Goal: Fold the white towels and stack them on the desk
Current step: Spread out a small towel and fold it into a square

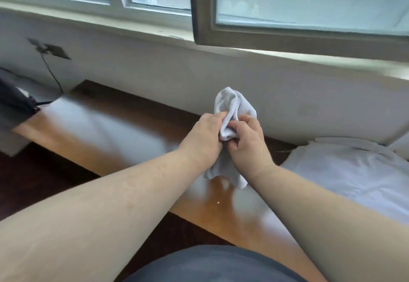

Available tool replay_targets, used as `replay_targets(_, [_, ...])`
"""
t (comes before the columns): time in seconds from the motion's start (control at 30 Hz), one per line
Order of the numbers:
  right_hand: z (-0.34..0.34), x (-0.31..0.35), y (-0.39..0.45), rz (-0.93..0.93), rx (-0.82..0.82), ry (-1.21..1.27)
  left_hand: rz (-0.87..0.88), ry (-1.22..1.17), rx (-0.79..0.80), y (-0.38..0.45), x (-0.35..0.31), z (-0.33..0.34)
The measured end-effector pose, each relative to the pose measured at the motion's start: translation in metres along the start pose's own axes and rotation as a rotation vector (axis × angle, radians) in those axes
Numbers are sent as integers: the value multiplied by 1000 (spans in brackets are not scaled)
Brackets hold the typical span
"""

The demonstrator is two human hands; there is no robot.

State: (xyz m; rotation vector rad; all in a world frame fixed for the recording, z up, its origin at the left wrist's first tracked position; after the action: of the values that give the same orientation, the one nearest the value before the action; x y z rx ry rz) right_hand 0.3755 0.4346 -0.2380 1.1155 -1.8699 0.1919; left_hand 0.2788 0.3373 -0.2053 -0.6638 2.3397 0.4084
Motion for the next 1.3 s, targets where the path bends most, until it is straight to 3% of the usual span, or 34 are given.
replay_targets(0.3, [155, 100, 32, -53, 79, 62, -87, 137, -127, -35, 141, -119])
replay_targets(0.67, [280, 115, 116, -13, 352, 99, -281, 213, -92, 4, 251, -186])
replay_targets(0.9, [340, 135, 171, -27, 408, 37, -340, 247, -99, 33, 316, -230])
replay_targets(1.13, [395, 135, 199, 61, 385, -72, -284, 253, 118, 73, 389, -248])
replay_targets(1.3, [440, 131, 203, 283, 335, -136, -167, 282, 373, 102, 445, -259])
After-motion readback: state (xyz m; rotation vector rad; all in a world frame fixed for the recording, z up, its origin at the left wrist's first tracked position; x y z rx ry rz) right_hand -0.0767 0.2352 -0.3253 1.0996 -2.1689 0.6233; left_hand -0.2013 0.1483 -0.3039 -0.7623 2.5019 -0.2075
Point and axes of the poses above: each hand's wrist, its own y-axis towards the middle knuckle, its own z-axis out of the palm, x = y × z, the point moved 1 cm from there along y, towards the middle knuckle
